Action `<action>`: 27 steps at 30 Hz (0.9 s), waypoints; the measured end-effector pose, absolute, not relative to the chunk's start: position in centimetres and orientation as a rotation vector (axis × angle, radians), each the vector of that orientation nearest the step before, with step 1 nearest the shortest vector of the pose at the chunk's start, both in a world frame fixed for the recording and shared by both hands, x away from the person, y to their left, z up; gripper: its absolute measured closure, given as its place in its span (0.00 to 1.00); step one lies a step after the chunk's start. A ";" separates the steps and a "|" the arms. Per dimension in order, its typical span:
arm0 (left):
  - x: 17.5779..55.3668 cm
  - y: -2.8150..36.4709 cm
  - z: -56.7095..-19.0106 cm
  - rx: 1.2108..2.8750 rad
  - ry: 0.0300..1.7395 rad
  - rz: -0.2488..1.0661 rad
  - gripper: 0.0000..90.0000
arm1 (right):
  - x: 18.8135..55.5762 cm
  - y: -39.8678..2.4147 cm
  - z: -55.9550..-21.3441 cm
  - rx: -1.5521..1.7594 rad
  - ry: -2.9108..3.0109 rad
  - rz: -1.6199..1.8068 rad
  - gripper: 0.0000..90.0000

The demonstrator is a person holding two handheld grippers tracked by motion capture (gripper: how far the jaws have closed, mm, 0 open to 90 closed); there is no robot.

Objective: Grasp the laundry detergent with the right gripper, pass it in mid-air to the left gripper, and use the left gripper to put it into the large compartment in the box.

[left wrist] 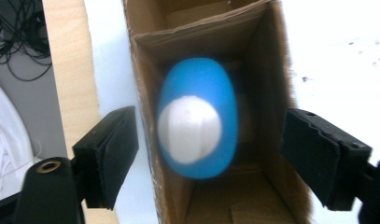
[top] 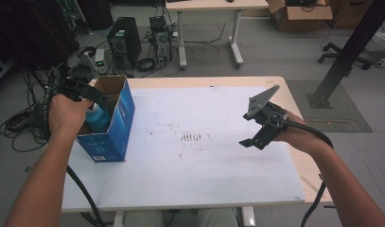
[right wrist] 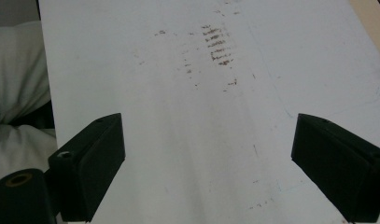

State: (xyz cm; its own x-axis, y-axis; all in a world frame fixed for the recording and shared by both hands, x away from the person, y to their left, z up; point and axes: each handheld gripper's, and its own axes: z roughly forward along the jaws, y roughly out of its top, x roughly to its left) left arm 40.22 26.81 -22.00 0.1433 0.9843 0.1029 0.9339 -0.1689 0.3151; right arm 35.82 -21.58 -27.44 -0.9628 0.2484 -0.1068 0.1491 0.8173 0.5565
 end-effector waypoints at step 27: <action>36.9 20.9 -17.2 2.522 1.652 0.171 0.18 | 34.7 -21.3 -26.2 0.293 2.809 0.838 0.11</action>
